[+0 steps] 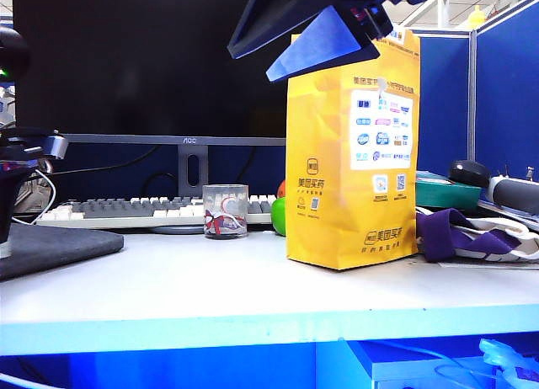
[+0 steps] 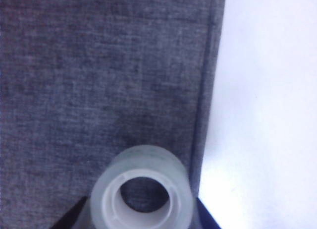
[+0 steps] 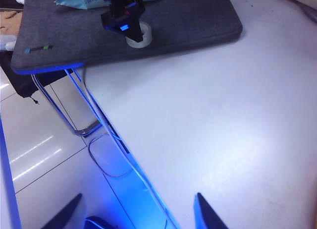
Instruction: Pick up the transparent tape and throw it into the yellow paper bag.
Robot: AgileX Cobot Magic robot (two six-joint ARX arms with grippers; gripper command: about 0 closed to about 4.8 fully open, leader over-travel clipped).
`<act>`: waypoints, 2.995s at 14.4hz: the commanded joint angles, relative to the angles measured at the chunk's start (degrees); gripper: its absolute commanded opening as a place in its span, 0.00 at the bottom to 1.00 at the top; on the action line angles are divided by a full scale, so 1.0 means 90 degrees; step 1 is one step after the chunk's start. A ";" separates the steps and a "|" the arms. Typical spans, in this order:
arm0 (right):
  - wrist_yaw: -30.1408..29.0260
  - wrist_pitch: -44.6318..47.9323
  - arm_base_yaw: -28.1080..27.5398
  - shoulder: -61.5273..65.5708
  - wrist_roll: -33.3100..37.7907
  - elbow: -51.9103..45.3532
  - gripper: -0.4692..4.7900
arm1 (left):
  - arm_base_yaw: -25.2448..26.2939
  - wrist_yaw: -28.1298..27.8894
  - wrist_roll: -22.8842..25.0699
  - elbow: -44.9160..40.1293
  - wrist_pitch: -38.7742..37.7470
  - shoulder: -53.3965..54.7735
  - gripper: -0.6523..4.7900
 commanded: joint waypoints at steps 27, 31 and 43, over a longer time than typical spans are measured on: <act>0.1724 -0.1326 -0.0279 -0.0180 -0.1022 0.2953 0.64 | -0.1950 0.1630 0.0733 0.5515 -0.1083 0.0083 0.44; 0.1897 -0.2195 -0.0690 -0.0976 -0.1015 0.3402 0.64 | -0.2285 0.4002 0.0296 0.5938 0.0644 0.0121 0.44; 0.2378 -0.3577 -0.0719 -0.1552 -0.0835 0.3402 0.70 | -0.3390 0.4333 -0.0321 0.5938 0.2582 0.2375 0.44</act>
